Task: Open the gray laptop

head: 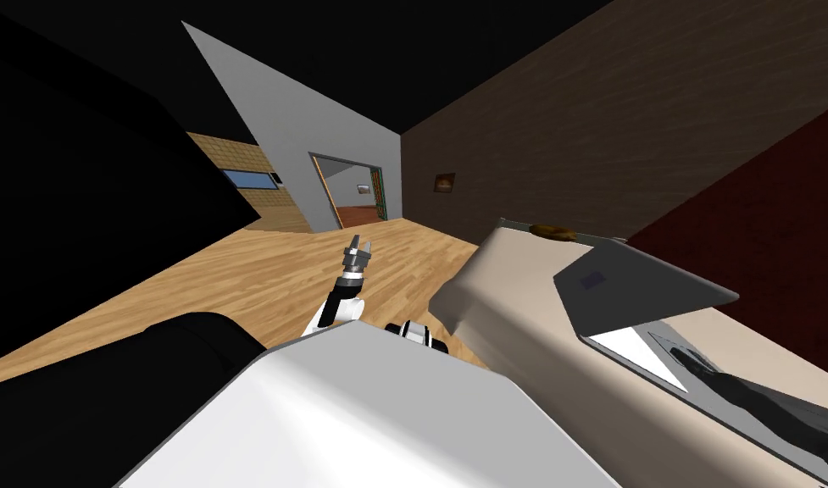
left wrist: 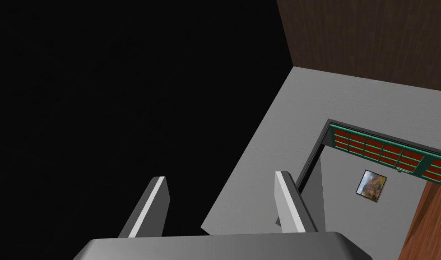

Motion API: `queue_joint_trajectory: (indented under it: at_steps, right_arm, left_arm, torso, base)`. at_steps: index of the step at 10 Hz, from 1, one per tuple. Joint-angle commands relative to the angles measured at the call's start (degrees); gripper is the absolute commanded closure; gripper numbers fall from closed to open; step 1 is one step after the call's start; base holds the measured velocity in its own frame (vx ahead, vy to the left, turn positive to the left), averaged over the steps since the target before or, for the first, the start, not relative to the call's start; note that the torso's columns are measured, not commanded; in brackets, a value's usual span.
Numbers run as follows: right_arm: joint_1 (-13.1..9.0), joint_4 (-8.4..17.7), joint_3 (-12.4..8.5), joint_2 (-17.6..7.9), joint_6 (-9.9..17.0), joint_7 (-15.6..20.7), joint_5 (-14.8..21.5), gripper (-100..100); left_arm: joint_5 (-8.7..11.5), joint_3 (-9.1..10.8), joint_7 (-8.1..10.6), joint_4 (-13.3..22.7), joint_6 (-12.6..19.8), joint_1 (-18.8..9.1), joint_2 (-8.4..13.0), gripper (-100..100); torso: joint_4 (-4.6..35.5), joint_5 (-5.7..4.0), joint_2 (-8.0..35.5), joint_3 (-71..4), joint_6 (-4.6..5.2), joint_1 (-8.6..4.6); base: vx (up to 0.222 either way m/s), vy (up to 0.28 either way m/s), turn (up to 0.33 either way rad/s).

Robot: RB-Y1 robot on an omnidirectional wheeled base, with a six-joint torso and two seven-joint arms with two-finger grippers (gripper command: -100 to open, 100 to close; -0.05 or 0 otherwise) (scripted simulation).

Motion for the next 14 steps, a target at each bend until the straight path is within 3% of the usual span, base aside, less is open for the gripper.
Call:
queue_joint_trajectory:
  at_steps: [1,8,10,11,14]
  right_arm:
    - [0.35,3.89,-2.12,-3.94,1.16,1.20,1.86,-100]
    - [2.45,9.39,-6.80,-11.97,4.50,3.29,5.21,-100]
    - [1.44,9.38,-5.93,-11.26,4.14,3.28,5.14,-100]
    - [1.43,9.38,-5.92,-11.25,4.12,3.27,5.14,100]
    - [0.06,11.19,-5.48,-11.07,2.32,-0.63,0.96,100]
  left_arm:
    - [0.00,0.00,0.00,0.00,0.00,-0.01,0.00,0]
    - [0.00,0.00,0.00,0.00,0.00,-0.01,0.00,0]
    - [0.00,0.00,0.00,0.00,0.00,0.00,0.00,0]
    - [0.00,0.01,0.00,0.00,0.00,0.00,0.01,0]
    - [0.00,0.02,0.00,0.01,0.00,-0.01,0.02,0]
  torso:
    - [0.02,-0.02,0.05,0.03,-0.06,-0.04]
    - [0.02,0.01,0.05,0.03,-0.05,0.07]
    - [0.03,-0.02,0.10,0.07,0.01,-0.05]
    - [0.04,-0.04,0.12,0.08,-0.02,-0.09]
    - [0.02,-0.07,0.17,0.09,0.06,-0.31]
  base:
    - [0.038,0.062,0.157]
    - [0.035,0.050,0.109]
    - [0.011,0.014,0.011]
    - [0.000,0.000,0.000]
    - [-0.073,-0.096,0.007]
